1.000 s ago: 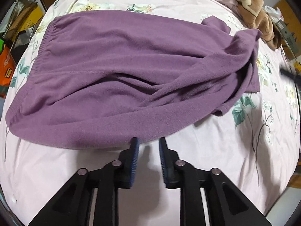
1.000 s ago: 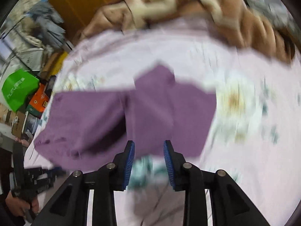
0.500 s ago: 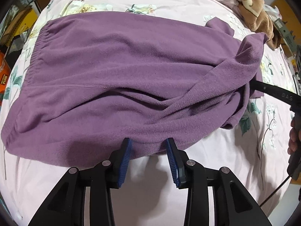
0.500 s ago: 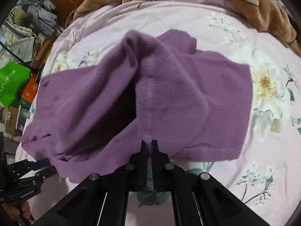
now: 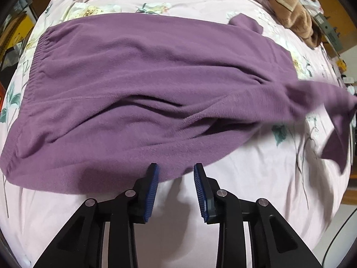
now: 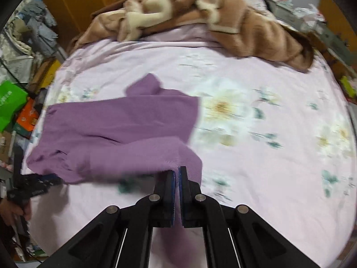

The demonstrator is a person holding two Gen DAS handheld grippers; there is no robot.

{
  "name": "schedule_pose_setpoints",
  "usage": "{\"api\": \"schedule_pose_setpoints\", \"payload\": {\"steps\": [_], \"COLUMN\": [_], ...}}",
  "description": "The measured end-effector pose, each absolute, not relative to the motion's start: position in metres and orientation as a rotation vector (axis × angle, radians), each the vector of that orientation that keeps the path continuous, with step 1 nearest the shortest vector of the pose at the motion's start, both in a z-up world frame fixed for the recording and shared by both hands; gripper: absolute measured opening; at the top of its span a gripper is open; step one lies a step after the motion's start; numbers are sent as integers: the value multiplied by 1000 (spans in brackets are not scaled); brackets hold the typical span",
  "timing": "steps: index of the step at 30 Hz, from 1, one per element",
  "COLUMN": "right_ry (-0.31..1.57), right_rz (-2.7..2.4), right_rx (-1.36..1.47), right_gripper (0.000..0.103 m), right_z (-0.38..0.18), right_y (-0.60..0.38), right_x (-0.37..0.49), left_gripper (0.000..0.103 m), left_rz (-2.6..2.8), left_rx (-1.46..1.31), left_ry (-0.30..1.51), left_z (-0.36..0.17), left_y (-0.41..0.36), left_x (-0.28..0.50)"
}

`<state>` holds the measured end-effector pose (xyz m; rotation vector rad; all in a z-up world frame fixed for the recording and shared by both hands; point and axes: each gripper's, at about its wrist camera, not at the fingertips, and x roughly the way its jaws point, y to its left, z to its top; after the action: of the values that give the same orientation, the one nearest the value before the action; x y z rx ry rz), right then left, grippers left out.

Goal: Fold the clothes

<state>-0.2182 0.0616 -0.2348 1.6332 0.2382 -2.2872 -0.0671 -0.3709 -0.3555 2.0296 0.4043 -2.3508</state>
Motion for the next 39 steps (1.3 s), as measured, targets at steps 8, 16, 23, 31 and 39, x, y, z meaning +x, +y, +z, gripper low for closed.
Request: {"api": "schedule_pose_setpoints", "payload": {"steps": [8, 16, 23, 31, 39], "right_ry": [446, 197, -33, -716, -988], "right_rz": [-2265, -2422, -2321, -2262, -2201], "right_rx": [1727, 1824, 1997, 1887, 1892], "right_gripper": [11, 25, 26, 30, 1], "right_z": [-277, -283, -319, -343, -363], "right_y": [84, 134, 182, 202, 214], "right_x": [-235, -222, -198, -223, -233], "left_gripper": [33, 36, 41, 45, 54], "left_rz": [-2298, -2300, -2307, -2383, -2436], "left_rx": [2041, 2016, 2047, 2121, 2140], "left_ry": [399, 403, 323, 195, 9], "left_z": [-360, -352, -360, -372, -381], "left_y": [-356, -348, -324, -278, -255], "left_x": [-67, -64, -69, -82, -86]}}
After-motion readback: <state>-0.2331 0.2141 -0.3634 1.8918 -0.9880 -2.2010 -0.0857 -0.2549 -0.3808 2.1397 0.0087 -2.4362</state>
